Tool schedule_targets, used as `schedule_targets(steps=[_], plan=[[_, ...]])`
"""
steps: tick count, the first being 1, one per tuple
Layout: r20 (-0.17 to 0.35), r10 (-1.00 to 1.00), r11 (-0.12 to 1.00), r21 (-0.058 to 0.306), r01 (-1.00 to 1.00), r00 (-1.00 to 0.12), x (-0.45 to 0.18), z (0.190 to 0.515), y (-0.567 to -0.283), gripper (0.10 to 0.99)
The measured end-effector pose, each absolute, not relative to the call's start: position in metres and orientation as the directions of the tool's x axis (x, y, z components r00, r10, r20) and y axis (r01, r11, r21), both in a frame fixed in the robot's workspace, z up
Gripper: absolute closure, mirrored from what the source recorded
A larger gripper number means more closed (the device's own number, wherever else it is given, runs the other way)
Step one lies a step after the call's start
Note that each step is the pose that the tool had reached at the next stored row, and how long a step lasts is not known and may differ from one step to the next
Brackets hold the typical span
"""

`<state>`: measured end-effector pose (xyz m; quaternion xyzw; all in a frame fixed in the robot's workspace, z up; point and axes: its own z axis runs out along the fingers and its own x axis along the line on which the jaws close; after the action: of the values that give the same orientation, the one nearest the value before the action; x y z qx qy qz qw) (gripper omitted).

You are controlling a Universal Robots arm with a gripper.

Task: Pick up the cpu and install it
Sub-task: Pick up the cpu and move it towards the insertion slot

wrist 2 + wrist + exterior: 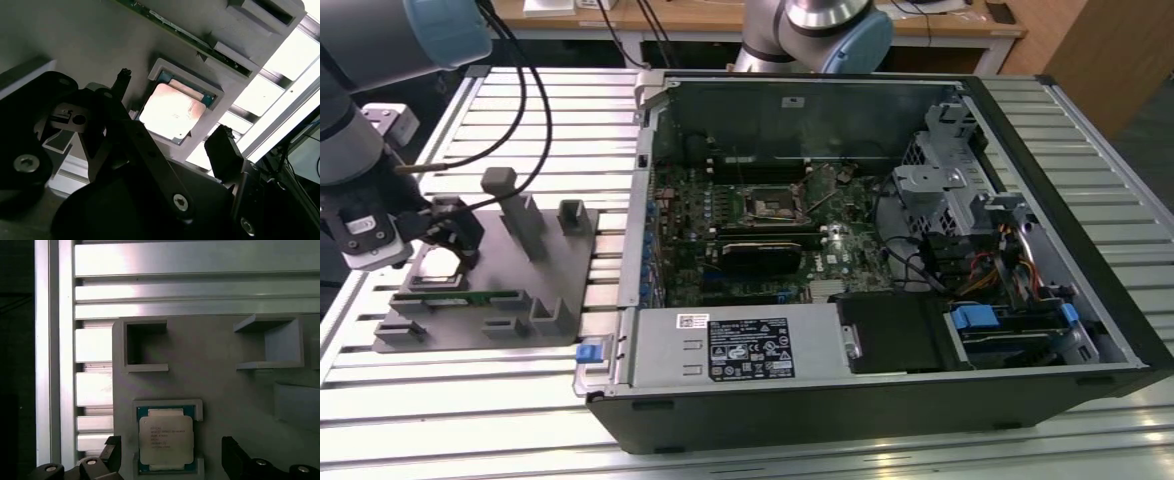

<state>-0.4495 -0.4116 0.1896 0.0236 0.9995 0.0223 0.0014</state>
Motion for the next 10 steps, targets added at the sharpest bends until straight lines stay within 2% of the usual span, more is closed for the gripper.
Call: schedule_targets(steps=[10], plan=[[-0.002,0.049,0.998,0.045,0.049,-0.999,-0.4496,0.1847,-0.4067,0.208]])
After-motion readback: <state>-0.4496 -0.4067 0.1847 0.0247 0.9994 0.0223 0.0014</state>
